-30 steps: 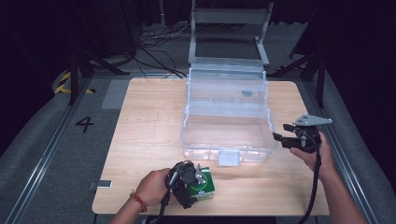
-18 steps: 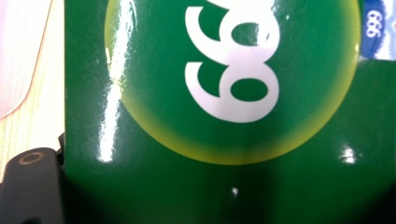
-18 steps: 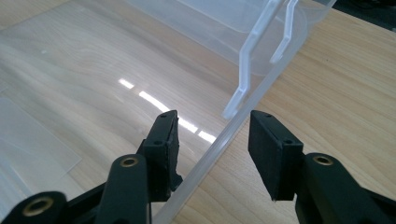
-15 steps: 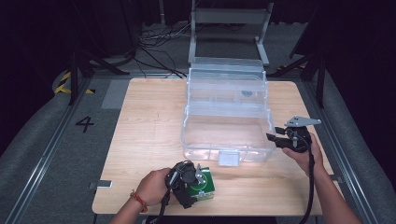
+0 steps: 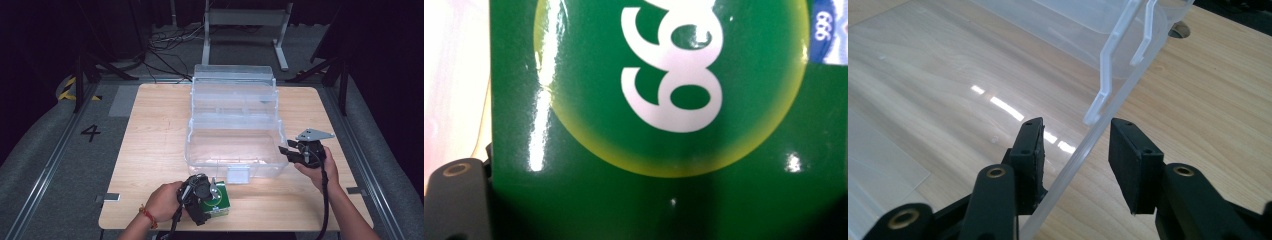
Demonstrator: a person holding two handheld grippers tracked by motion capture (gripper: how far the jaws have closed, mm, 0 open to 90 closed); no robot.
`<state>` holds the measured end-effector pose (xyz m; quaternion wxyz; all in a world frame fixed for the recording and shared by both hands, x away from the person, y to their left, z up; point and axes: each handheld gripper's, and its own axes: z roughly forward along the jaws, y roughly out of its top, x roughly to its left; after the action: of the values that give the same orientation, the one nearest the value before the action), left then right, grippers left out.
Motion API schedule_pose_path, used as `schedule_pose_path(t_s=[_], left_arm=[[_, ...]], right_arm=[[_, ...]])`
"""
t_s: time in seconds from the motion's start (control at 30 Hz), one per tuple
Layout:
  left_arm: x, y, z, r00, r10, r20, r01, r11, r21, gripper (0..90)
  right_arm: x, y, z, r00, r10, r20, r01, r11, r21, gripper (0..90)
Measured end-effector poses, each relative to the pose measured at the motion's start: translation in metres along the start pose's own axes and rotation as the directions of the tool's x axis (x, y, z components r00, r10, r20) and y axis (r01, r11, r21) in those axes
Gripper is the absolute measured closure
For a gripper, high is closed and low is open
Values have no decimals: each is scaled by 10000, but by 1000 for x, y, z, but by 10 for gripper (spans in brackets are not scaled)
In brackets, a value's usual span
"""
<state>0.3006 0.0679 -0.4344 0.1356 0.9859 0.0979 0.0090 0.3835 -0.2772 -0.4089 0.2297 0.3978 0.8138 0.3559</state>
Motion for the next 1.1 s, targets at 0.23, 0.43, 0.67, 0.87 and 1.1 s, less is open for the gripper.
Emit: schedule_pose_path(t_s=[0.23, 0.43, 0.67, 0.87, 1.1], left_arm=[[0, 0, 0, 10000, 11, 29, -11, 10000, 0, 145], [-2, 0, 0, 10000, 79, 44, -79, 10000, 5, 145], [-2, 1, 0, 9996, 261, 123, -262, 9996, 68, 146], [-4, 1, -2, 9989, 460, 11, -460, 9989, 60, 149], [-2, 2, -1, 9987, 497, 141, -499, 9986, 168, 149]], right_arm=[[12, 1, -2, 9999, 90, 102, -91, 9999, 57, 583], [19, 2, -1, 9999, 23, 112, -23, 10000, 11, 582], [26, 5, -3, 9996, -268, -19, 269, 9994, 235, 505], [10, 5, -34, 9992, -114, -393, 74, 9951, -989, 380], [-16, -27, -61, 9990, -364, -265, 336, 9944, -1001, 363]])
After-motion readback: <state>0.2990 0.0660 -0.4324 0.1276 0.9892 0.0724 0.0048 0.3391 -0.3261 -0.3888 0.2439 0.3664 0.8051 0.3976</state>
